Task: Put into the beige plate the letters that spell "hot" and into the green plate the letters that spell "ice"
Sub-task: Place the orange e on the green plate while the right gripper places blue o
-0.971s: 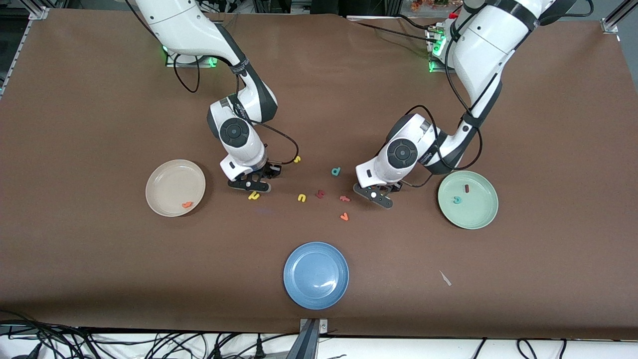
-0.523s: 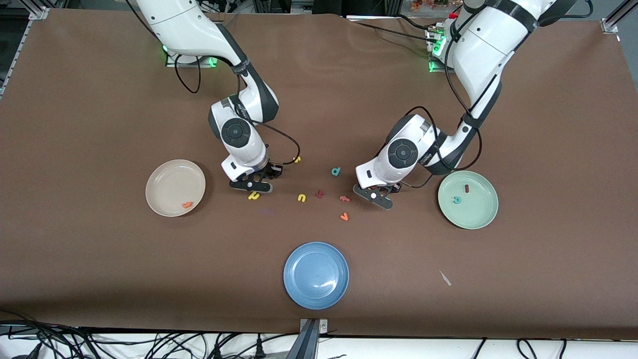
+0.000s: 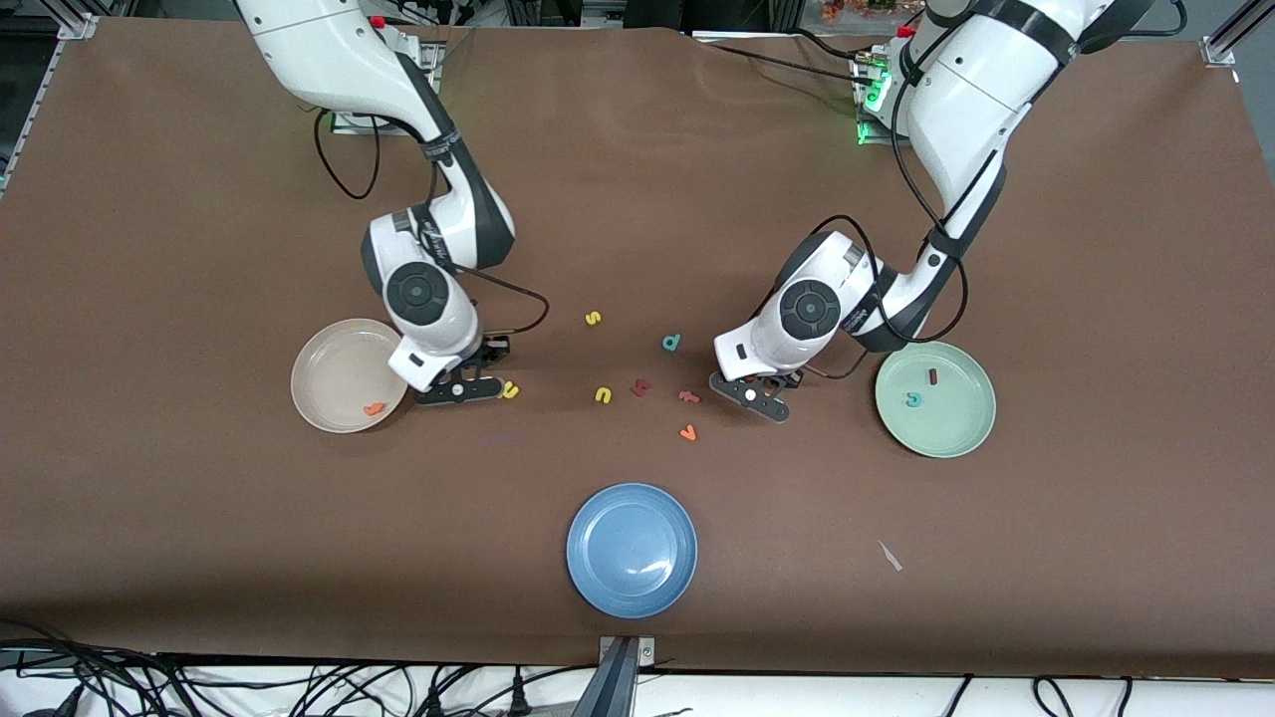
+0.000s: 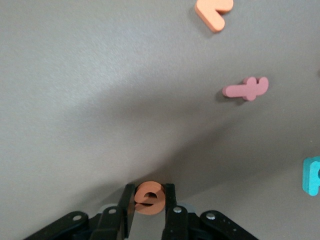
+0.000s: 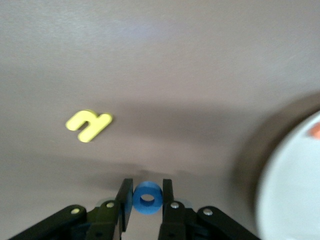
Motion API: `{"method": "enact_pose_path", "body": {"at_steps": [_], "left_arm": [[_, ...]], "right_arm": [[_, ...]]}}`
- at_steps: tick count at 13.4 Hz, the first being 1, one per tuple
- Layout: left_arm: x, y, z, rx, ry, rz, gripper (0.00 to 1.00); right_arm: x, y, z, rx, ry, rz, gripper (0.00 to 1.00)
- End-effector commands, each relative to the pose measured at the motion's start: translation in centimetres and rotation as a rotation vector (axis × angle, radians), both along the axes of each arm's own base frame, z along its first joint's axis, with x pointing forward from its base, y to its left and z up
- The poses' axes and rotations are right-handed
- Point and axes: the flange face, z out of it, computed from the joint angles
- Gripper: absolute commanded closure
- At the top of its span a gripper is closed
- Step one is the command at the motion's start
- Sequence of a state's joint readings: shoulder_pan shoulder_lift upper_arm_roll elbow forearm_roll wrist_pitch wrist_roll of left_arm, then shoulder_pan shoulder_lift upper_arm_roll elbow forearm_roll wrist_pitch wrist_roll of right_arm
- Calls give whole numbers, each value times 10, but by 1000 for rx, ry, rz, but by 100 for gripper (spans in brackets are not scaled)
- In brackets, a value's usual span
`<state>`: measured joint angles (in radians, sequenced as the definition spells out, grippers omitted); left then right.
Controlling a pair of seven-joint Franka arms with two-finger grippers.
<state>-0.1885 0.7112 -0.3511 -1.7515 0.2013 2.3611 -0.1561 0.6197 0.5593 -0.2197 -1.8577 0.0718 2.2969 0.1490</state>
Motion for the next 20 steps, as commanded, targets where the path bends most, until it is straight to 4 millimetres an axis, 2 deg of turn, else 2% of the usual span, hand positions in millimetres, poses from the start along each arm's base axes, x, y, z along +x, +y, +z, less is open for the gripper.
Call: {"method": "enact_pose_path", "body": {"at_steps": [1, 4, 6, 9, 11, 12, 13, 14, 15, 17, 18, 20], "left_arm": [[14, 18, 49, 29, -8, 18, 100], [42, 60, 86, 66, 43, -22, 100], [59, 94, 101, 82, 82, -29, 100], [78, 160, 97, 70, 101, -41, 100], [86, 193, 94, 71, 107, -1, 100], [88, 211, 89, 83, 111, 3, 100], [90, 225, 86, 100, 111, -2, 100], [90, 238, 76, 131, 118, -14, 100], [91, 255, 62, 156, 128, -15, 100], [87, 285, 30, 162, 165, 8, 100], [85, 290, 24, 161, 173, 12, 100], [75, 292, 11, 163, 205, 8, 100]], "right_arm": [[3, -26, 12, -7, 19, 112, 80], [13, -64, 18, -15, 21, 194, 80], [18, -88, 18, -22, 17, 230, 80], [25, -116, 18, -5, 7, 295, 80], [32, -142, 18, 55, 0, 351, 79], [35, -156, 16, 84, -3, 386, 74], [37, -167, 14, 120, -6, 384, 44], [36, -165, 13, 155, -8, 357, 4], [35, -160, 14, 169, -3, 342, 0], [36, -149, 19, 172, 5, 250, 0], [36, -136, 23, 172, 11, 188, 0], [36, -98, 36, 163, 19, 12, 0]]}}
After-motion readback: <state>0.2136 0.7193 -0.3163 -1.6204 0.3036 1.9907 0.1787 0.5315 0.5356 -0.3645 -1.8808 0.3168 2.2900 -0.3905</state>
